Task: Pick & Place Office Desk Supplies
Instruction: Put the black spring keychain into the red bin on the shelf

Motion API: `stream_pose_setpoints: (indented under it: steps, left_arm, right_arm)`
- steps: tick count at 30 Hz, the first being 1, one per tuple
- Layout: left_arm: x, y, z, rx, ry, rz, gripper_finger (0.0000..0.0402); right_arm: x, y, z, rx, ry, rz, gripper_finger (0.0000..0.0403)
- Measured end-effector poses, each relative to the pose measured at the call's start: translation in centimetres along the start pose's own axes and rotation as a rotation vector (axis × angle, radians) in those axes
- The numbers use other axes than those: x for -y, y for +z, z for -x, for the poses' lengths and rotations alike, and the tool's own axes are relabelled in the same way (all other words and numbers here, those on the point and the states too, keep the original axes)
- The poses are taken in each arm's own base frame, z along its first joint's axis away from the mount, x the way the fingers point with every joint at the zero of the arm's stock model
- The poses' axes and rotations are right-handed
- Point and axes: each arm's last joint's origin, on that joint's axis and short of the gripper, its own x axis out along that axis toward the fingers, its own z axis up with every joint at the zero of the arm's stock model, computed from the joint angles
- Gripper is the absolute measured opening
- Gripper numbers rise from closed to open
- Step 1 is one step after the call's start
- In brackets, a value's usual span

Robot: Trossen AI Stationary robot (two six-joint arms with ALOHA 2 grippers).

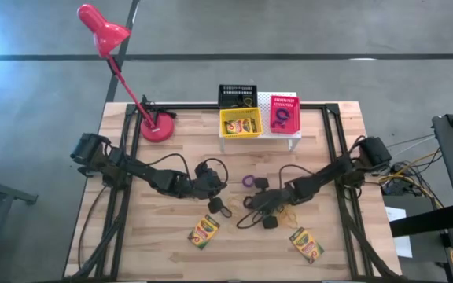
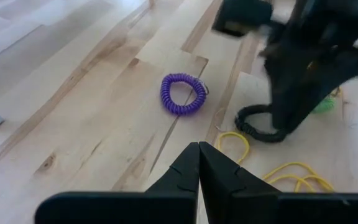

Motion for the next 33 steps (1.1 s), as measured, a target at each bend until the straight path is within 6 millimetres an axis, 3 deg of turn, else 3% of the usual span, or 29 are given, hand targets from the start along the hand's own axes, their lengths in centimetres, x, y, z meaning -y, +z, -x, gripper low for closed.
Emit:
stream_pose_setpoints:
  steps: [3,11,15,21,24,29,33]
  left_arm:
    - [0.0,0.0,0.0,0.004,-0.002,0.001,0.0014]
    - [0.0,0.1,0.0,0.006,-0.002,-0.002,0.0014]
    - [0.0,0.1,0.0,0.009,-0.004,-0.023,0.0014]
    - [0.0,0.1,0.0,0.011,-0.004,-0.025,0.0014]
    - [0.0,0.1,0.0,0.012,-0.003,-0.025,0.0014]
    - [0.0,0.1,0.0,0.016,0.003,-0.025,0.0014]
    - [0.0,0.2,0.0,0.017,0.007,-0.024,0.0014]
  right_arm:
    - [0.1,1.1,1.7,0.028,0.009,-0.004,0.0017]
    - [0.8,4.5,7.9,0.205,-0.013,-0.039,0.0023]
    - [2.1,6.2,12.3,0.369,-0.184,-0.025,0.0023]
    - [6.6,6.8,19.4,0.537,-0.627,-0.163,0.0024]
    - [9.2,6.1,22.3,0.598,-0.729,-0.279,0.0024]
    - [13.2,4.5,24.6,0.561,-0.732,-0.450,0.0024]
    - [16.5,3.4,24.4,0.443,-0.645,-0.563,0.0024]
